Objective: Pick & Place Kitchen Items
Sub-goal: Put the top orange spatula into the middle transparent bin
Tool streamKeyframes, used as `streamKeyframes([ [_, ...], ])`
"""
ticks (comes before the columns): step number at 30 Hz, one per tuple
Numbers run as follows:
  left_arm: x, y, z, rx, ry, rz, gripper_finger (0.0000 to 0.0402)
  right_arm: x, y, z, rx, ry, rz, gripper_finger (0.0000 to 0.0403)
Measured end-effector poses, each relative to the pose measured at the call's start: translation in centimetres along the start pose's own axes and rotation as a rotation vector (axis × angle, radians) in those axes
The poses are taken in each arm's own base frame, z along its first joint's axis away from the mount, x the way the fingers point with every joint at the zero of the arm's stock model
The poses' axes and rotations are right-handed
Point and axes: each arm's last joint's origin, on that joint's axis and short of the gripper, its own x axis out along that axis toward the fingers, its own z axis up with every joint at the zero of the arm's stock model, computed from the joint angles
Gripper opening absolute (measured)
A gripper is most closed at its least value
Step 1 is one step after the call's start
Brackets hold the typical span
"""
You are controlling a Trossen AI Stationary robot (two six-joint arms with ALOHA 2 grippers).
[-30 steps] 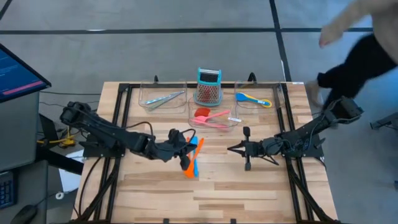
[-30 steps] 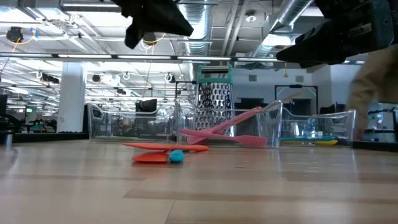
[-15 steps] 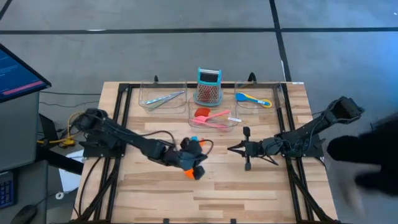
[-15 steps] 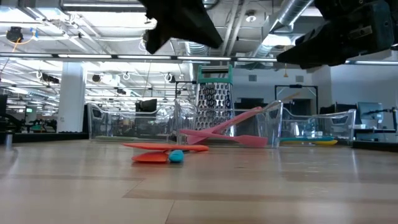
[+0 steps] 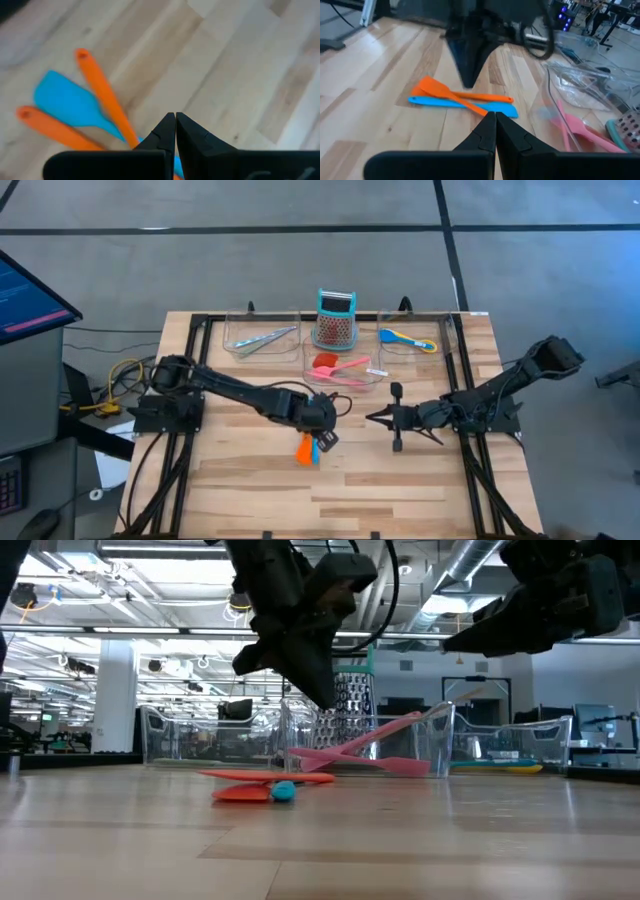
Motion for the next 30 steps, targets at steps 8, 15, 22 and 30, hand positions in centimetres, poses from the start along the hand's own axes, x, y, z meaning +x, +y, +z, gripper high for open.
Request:
streamKeyframes([
  [8, 0.9, 1.8, 1.6, -0.047, 0.009, 0.061, 0.0001, 0.0, -0.1, -0.3, -0.013, 0.030, -0.001, 0.0000],
  [15, 3.8, 2.2, 0.6, -0.044, 0.132, 0.063, 0.0002, 0.0, 0.0, -0.4, -0.015, 0.034, -0.001, 0.0000],
  [22, 4.2, 2.5, 0.1, -0.040, 0.158, 0.074, 0.0012, 0.0, 0.0, -0.5, -0.022, 0.050, 0.001, 0.0000],
  [30, 4.3, 2.6, 0.0, -0.040, 0.160, 0.076, 0.0065, 0.0, 0.0, -0.6, -0.017, 0.060, 0.001, 0.0000],
])
